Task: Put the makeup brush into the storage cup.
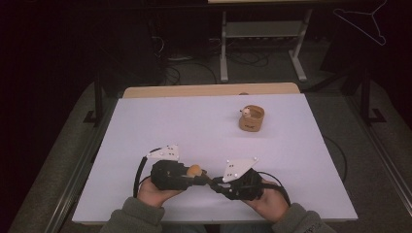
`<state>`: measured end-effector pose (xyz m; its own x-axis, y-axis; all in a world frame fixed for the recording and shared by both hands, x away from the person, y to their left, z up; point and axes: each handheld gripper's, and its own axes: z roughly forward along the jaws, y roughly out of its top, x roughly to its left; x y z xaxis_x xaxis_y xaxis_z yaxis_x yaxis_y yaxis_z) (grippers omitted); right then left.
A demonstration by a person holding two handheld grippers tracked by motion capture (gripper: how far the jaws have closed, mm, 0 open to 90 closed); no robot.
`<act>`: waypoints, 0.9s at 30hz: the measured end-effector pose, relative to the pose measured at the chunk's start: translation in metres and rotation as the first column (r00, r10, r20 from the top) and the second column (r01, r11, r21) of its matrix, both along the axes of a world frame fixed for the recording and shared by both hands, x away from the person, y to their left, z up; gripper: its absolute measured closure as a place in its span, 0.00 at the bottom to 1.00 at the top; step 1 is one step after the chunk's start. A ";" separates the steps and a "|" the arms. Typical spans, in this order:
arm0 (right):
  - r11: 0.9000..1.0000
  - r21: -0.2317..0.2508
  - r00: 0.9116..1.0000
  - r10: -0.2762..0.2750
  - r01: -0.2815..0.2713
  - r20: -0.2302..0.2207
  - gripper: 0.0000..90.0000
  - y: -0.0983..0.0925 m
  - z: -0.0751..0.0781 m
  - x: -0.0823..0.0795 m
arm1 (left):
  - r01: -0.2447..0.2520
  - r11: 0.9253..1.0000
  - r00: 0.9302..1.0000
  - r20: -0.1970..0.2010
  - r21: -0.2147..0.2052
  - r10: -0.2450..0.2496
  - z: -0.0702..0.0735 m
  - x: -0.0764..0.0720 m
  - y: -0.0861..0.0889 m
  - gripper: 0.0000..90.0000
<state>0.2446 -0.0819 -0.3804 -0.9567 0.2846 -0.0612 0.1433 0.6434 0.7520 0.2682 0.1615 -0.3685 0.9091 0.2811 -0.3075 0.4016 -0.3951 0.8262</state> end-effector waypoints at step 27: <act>0.998 0.056 0.995 -0.015 0.021 -0.103 0.81 0.008 0.020 0.013 | 0.023 0.988 0.995 0.094 0.154 -0.038 0.035 -0.002 -0.024 0.70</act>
<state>0.2571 -0.0738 -0.3607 -0.9517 0.3023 0.0534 0.2325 0.5964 0.7683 0.2662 0.1375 -0.3339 0.9414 0.2894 -0.1733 0.3085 -0.5306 0.7895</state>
